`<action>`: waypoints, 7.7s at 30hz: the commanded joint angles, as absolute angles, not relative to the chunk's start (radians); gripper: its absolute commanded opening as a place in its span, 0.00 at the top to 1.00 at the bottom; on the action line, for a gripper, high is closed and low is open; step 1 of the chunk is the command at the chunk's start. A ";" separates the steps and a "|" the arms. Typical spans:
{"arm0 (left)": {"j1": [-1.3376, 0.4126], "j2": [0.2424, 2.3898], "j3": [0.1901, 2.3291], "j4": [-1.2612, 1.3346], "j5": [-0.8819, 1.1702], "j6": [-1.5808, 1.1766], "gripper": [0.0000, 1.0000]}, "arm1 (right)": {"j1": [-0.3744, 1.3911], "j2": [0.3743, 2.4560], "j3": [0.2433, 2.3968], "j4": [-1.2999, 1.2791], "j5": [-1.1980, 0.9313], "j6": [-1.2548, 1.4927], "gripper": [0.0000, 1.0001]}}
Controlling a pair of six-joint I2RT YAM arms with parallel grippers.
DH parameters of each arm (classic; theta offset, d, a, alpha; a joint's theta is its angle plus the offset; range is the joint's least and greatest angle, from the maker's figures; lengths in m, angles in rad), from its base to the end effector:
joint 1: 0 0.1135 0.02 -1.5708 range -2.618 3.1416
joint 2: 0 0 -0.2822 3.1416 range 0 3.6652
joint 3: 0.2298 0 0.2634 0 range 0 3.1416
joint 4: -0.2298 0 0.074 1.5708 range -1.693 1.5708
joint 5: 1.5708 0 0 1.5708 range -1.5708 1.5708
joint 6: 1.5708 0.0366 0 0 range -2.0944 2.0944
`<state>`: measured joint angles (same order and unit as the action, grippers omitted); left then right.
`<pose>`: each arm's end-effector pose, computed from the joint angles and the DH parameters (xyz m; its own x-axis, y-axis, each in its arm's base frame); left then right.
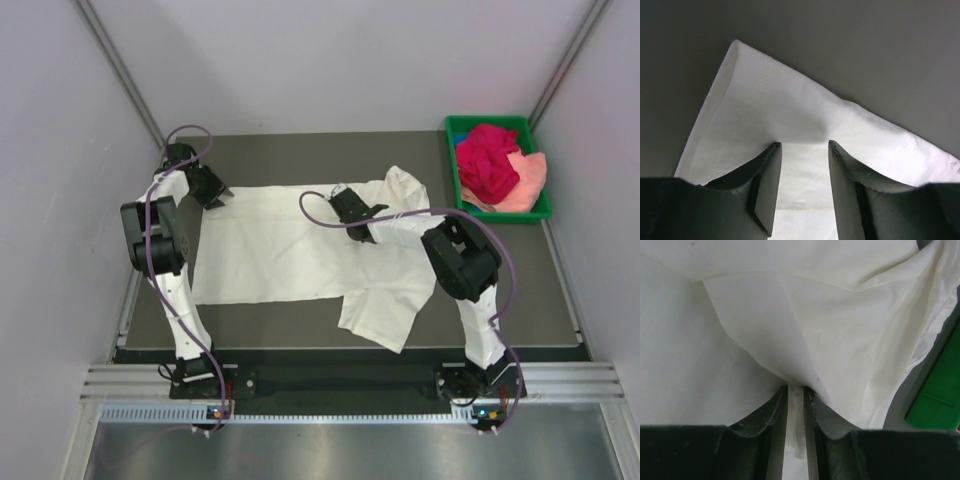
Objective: Fold and stack the t-shirts
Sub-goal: Fold the tshirt
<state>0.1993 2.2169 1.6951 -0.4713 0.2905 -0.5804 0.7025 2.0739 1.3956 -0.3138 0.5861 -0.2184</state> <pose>0.4939 0.0891 0.1716 -0.6667 -0.6707 -0.3251 -0.4807 0.7203 -0.5001 0.3570 0.2757 0.1590 -0.5572 -0.7082 -0.4336 -0.4385 0.6944 -0.5706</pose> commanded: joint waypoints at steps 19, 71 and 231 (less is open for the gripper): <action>0.199 2.289 1.680 -0.482 0.207 -0.551 0.52 | 0.634 1.956 1.569 -0.547 0.285 -0.137 1.00; 0.199 2.286 1.684 -0.534 0.158 -0.551 0.52 | 0.437 2.259 1.979 -0.440 0.519 -0.054 0.46; -0.518 2.138 1.436 -0.031 0.314 -0.726 0.53 | 0.221 1.713 1.051 -0.241 -0.009 0.646 0.71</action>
